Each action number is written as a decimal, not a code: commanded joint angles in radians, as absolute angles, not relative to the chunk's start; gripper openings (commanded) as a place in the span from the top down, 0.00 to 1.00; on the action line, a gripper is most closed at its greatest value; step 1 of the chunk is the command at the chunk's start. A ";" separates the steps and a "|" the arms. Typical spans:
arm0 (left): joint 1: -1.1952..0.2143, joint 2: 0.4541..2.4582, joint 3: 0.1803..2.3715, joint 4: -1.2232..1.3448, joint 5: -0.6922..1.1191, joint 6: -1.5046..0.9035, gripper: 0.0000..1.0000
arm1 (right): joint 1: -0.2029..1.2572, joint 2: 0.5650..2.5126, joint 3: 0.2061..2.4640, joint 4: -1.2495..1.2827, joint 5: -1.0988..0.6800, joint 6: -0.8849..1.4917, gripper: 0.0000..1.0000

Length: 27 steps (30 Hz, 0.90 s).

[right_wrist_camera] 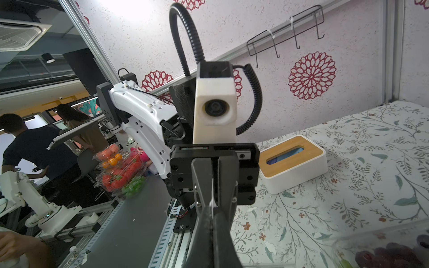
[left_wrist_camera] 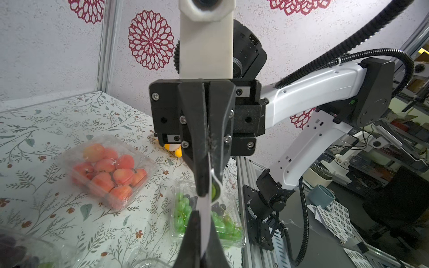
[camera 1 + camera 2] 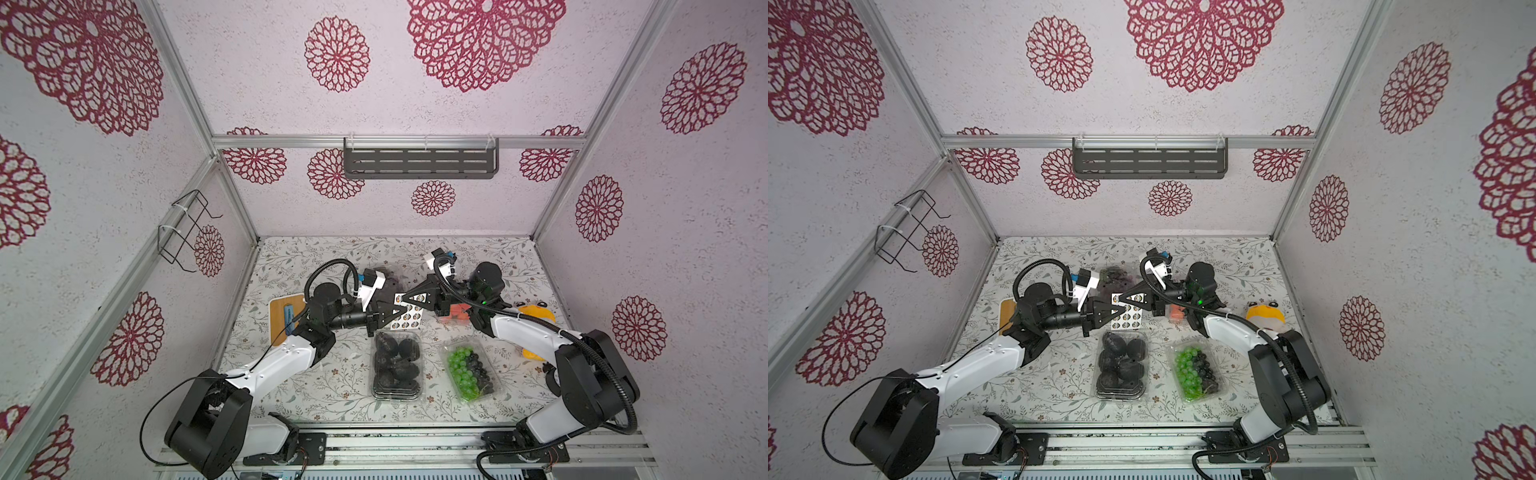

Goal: Label fruit boxes
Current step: Adjust the label sticker.

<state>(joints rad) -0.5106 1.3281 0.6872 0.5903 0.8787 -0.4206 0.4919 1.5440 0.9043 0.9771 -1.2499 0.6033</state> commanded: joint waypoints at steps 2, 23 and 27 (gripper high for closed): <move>-0.523 1.307 0.689 0.599 0.867 -0.403 1.00 | 0.505 1.510 0.942 0.940 -1.247 0.525 1.00; -0.548 1.275 0.702 0.466 0.738 -0.325 1.00 | 0.506 1.496 0.939 0.927 -1.236 0.518 0.58; -0.543 1.270 0.707 0.414 0.652 -0.318 1.00 | 0.480 1.401 0.915 0.743 -1.088 0.415 0.39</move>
